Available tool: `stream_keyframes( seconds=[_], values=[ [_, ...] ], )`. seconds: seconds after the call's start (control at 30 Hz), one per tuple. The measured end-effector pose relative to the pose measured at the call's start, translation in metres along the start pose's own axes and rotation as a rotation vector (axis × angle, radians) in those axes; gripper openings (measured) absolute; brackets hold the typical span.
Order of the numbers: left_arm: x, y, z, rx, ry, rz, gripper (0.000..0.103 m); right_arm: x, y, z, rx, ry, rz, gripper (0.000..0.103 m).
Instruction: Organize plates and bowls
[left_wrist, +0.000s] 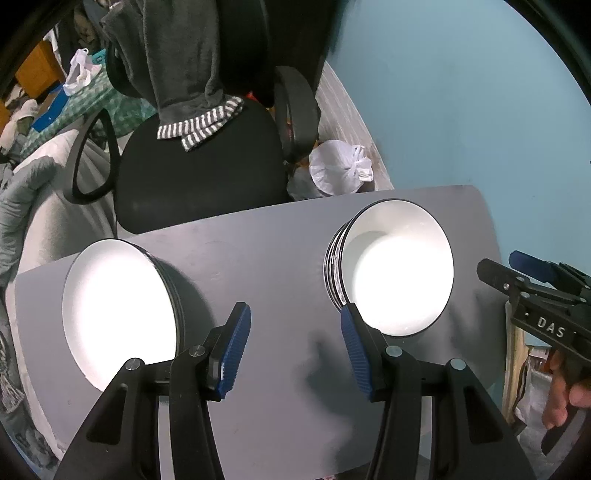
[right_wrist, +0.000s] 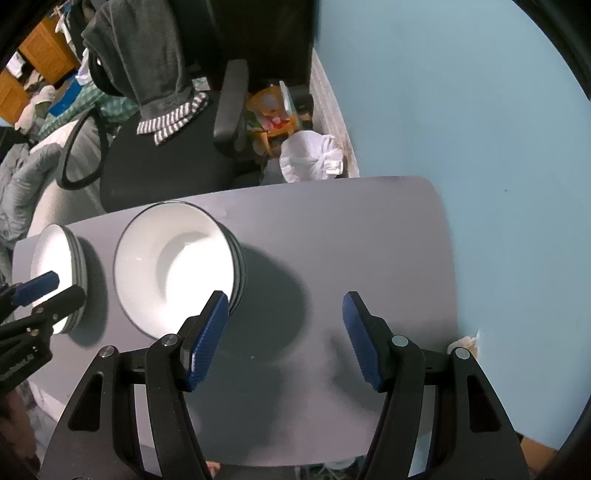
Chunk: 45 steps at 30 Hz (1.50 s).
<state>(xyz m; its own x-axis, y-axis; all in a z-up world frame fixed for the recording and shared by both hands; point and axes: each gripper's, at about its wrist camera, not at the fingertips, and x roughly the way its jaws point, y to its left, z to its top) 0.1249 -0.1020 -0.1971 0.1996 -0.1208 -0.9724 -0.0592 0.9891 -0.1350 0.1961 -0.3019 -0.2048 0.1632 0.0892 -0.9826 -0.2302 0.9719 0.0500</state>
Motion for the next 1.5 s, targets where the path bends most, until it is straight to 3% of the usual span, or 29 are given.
stream_keyframes(
  seconds=[0.17, 0.47, 0.63, 0.83, 1.07, 1.13, 1.3, 1.5],
  values=[
    [0.01, 0.002, 0.003, -0.019, 0.028, -0.032, 0.053, 0.011, -0.006, 0.003, -0.028, -0.015, 0.004, 0.063],
    [0.033, 0.011, 0.007, -0.086, 0.074, -0.057, 0.053, 0.035, -0.005, 0.009, -0.046, 0.07, 0.178, 0.064],
    [0.044, 0.015, 0.014, -0.107, 0.102, -0.085, 0.053, 0.055, -0.004, 0.014, -0.055, 0.133, 0.22, 0.064],
    [0.056, 0.029, 0.02, -0.207, 0.16, -0.163, 0.053, 0.074, -0.01, 0.016, -0.027, 0.197, 0.264, 0.064],
    [0.038, 0.048, 0.018, -0.326, 0.124, -0.276, 0.056, 0.077, -0.013, 0.02, -0.024, 0.204, 0.277, 0.064],
    [0.037, 0.048, 0.019, -0.335, 0.12, -0.321, 0.066, 0.077, -0.014, 0.021, -0.032, 0.202, 0.282, 0.064],
    [0.045, 0.043, 0.026, -0.318, 0.134, -0.38, 0.066, 0.077, -0.013, 0.025, -0.041, 0.204, 0.294, 0.064],
    [0.081, 0.034, 0.033, -0.308, 0.226, -0.402, 0.066, 0.078, -0.01, 0.03, -0.054, 0.21, 0.31, 0.064]
  ],
)
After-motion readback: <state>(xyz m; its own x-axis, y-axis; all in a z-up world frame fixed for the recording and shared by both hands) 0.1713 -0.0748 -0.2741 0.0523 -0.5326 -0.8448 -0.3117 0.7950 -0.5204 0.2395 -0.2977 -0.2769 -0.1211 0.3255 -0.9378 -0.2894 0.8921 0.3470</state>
